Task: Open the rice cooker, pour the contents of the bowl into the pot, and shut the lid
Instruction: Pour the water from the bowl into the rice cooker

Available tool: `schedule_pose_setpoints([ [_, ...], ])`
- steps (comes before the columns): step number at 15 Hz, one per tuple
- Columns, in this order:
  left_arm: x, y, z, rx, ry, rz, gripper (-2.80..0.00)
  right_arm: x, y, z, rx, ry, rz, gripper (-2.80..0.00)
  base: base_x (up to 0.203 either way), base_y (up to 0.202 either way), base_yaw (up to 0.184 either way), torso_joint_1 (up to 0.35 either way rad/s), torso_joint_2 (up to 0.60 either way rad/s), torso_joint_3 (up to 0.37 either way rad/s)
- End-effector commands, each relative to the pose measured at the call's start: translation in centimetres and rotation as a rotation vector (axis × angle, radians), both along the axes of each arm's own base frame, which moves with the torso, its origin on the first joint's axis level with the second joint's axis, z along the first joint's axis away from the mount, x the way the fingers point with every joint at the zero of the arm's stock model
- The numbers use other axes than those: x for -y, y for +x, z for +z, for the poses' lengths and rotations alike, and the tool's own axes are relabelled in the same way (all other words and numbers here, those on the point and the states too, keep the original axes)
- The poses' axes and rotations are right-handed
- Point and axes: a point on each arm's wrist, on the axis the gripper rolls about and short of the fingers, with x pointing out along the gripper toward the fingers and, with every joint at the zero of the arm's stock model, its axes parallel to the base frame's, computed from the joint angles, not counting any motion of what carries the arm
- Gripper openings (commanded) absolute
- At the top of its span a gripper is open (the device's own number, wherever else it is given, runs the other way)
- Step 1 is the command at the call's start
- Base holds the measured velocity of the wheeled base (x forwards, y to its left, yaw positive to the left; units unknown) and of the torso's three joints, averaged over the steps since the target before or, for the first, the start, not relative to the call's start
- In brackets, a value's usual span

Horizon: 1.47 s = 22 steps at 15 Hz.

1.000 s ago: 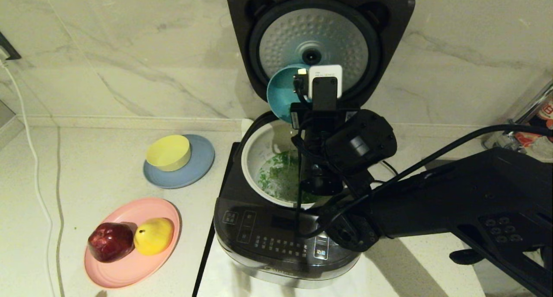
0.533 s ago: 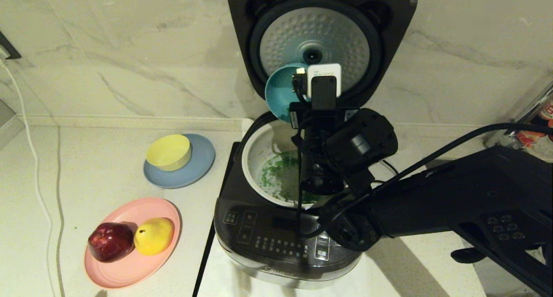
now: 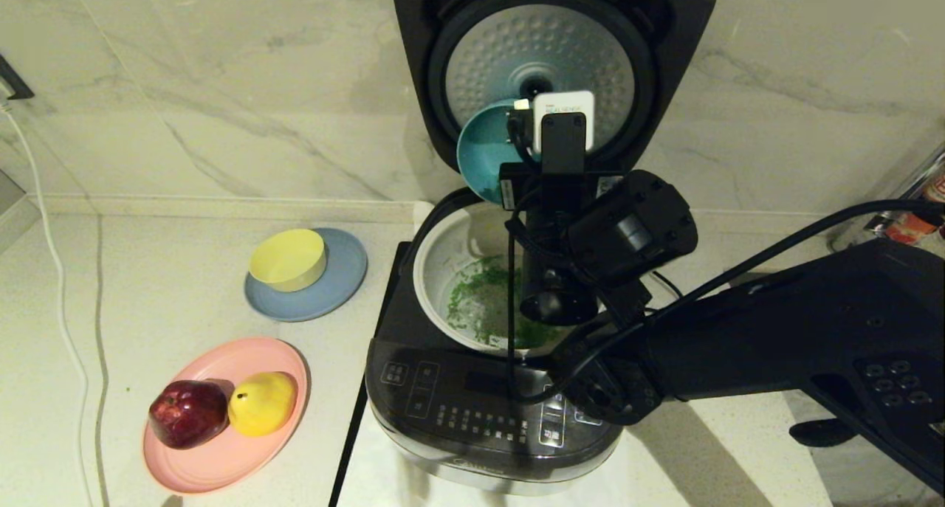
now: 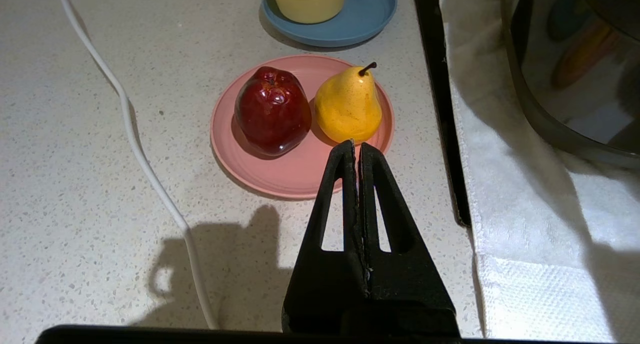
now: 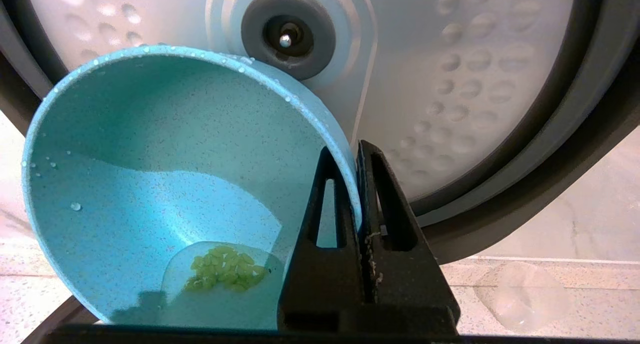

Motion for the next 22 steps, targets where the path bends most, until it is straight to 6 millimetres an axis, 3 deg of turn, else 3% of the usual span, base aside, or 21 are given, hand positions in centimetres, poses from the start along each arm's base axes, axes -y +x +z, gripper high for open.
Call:
schedule_pose_setpoints([
  [1,0.0,0.1,-0.3,-0.008,0.001,0.000,-2.80,0.5,-0.4,1.0,0.021,0.017,-0.006,-2.80,0.000,0.000,0.000,0.000,0.00,0.000],
  [4,0.0,0.1,-0.3,-0.008,0.001,0.000,-2.80,0.3,-0.4,0.8,0.019,0.008,-0.003,-2.80,0.000,0.000,0.000,0.000,0.00,0.000],
  [6,0.0,0.1,-0.3,-0.008,0.001,0.000,-2.80,-0.1,0.1,-0.4,-0.001,-0.015,-0.006,-2.80,0.000,0.000,0.000,0.000,0.00,0.000],
  [9,0.0,0.1,-0.3,-0.008,0.001,0.000,-2.80,0.1,-0.2,0.4,0.011,-0.015,-0.014,-2.80,0.000,0.000,0.000,0.000,0.00,0.000],
  [19,0.0,0.1,-0.3,-0.008,0.000,0.000,-2.80,0.2,0.8,-1.0,-0.018,-0.065,-0.043,-2.80,0.000,0.000,0.000,0.000,0.00,0.000],
  [22,0.0,0.1,-0.3,-0.008,0.001,0.000,-2.80,0.6,0.4,0.0,-0.005,-0.050,-0.049,-2.80,0.000,0.000,0.000,0.000,0.00,0.000],
])
